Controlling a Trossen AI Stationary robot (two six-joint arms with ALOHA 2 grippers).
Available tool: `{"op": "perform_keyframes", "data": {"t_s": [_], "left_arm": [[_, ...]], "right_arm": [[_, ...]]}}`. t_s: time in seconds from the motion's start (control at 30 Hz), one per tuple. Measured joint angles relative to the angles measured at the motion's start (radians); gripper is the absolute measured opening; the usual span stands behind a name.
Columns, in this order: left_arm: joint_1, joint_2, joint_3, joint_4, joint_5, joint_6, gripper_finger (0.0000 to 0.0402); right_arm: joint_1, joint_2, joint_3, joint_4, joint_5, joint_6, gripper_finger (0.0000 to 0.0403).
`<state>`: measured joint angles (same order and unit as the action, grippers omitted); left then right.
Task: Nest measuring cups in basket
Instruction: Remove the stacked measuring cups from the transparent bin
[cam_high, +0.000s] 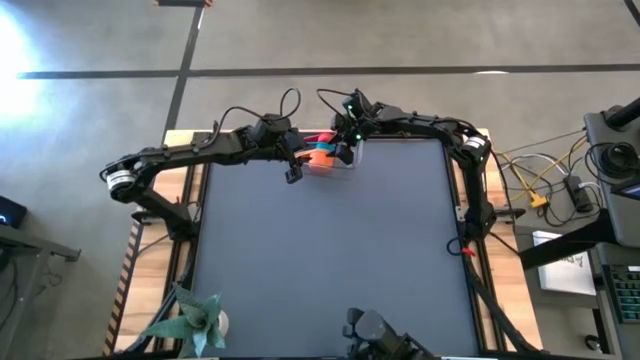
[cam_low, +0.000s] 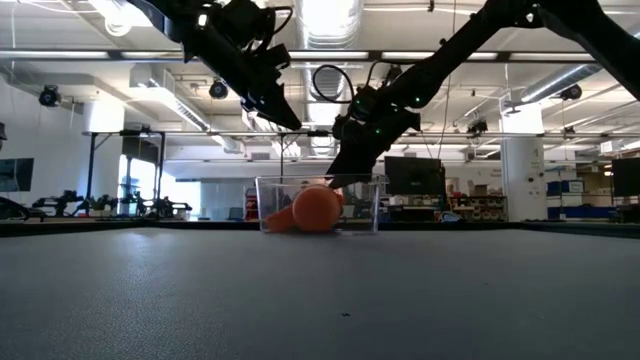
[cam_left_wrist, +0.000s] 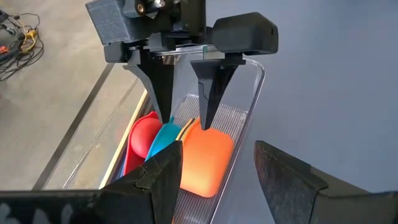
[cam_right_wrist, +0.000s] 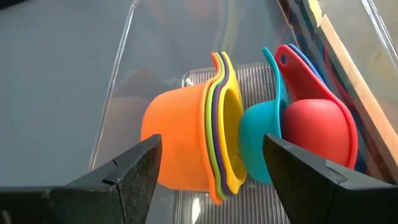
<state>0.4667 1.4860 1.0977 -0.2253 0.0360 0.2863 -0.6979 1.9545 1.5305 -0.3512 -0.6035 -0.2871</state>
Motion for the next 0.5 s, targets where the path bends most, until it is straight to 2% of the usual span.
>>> {"op": "perform_keyframes", "data": {"t_s": [0.5], "left_arm": [[0.000,0.000,0.000,0.000,0.000,0.000,0.0182]], "right_arm": [[0.006,0.000,0.000,-0.003,0.003,0.005,0.0245]]}}
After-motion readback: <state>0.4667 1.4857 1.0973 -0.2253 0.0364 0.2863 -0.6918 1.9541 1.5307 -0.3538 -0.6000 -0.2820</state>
